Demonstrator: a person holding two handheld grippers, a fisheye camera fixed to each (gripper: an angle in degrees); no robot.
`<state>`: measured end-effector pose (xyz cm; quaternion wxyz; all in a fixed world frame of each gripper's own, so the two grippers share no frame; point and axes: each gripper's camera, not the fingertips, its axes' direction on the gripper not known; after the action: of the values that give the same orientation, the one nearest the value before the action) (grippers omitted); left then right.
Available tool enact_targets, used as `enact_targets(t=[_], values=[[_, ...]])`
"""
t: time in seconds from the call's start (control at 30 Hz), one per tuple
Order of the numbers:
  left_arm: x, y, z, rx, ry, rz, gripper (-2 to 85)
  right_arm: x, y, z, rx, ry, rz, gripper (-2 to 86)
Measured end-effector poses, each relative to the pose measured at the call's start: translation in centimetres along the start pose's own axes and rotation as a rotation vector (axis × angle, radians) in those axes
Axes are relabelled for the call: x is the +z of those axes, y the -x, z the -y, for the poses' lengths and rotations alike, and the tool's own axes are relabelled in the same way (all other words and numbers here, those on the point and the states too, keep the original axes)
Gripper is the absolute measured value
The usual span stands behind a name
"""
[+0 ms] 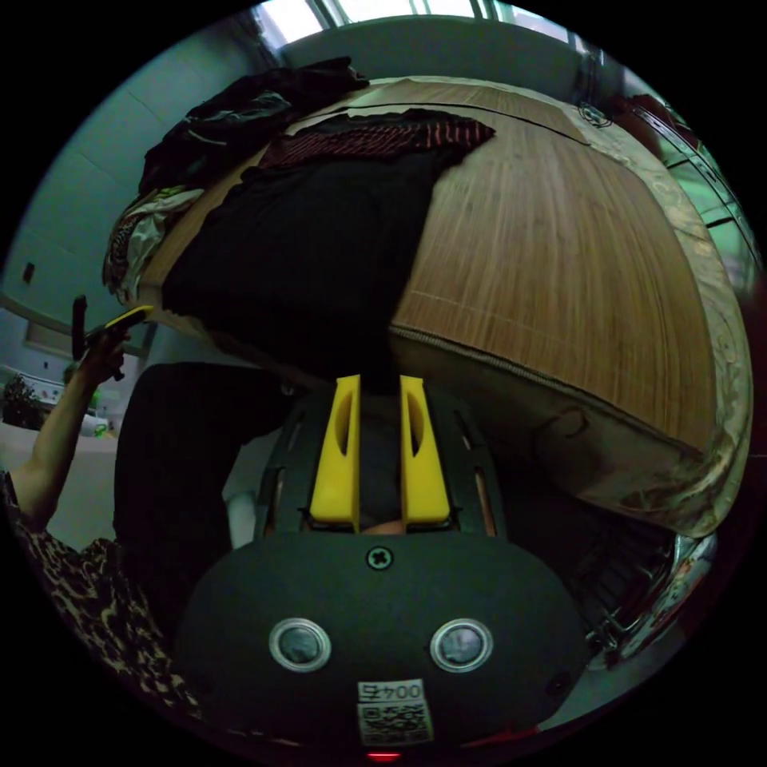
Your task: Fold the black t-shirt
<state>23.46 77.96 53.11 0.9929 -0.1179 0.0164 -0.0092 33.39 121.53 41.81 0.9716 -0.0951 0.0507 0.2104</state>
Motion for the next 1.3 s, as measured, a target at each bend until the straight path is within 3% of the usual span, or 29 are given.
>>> enact_targets(t=[0.83,1.1,1.3], values=[[4.2,1.0,3.3,0.125,0.019,-0.002,8.6,4.1,-3.6,-3.1,0.022,0.028,0.097,10.0],[4.3,2.1,3.3,0.068,0.009,-0.050,9.0,4.6,-4.7,-3.9,0.047,0.039,-0.042,7.5],[4.5,1.8,3.2,0.098,0.064,-0.072,6.0,4.3,-7.2,-4.7,0.086,0.035,-0.014,6.5]])
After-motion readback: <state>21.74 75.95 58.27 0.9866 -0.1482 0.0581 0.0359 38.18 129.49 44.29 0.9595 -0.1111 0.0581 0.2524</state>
